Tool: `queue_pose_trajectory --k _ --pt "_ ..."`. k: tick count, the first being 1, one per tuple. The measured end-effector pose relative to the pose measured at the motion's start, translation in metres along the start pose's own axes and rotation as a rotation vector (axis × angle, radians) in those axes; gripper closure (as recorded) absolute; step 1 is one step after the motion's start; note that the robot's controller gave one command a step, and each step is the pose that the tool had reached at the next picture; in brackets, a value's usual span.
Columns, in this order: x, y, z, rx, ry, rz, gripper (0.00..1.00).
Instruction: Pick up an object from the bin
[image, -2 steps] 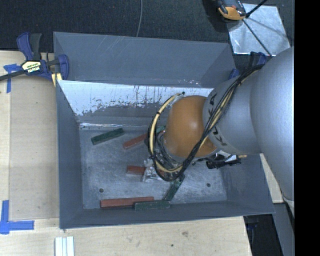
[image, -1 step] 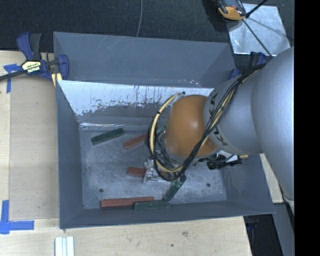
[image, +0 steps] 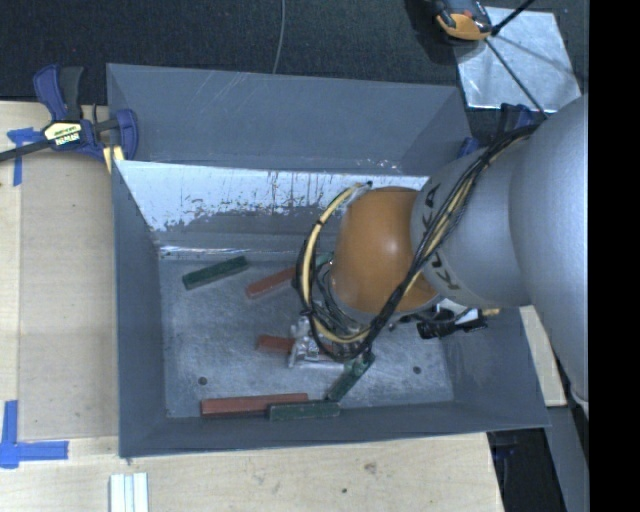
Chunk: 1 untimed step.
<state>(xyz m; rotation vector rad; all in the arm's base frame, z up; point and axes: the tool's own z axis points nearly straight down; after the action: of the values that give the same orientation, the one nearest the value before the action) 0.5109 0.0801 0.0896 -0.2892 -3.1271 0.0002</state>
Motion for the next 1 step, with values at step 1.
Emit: queue_pose_trajectory --k 1 --pt "0.0007 -0.0003 -0.0179 0.001 0.002 0.0 1.0"
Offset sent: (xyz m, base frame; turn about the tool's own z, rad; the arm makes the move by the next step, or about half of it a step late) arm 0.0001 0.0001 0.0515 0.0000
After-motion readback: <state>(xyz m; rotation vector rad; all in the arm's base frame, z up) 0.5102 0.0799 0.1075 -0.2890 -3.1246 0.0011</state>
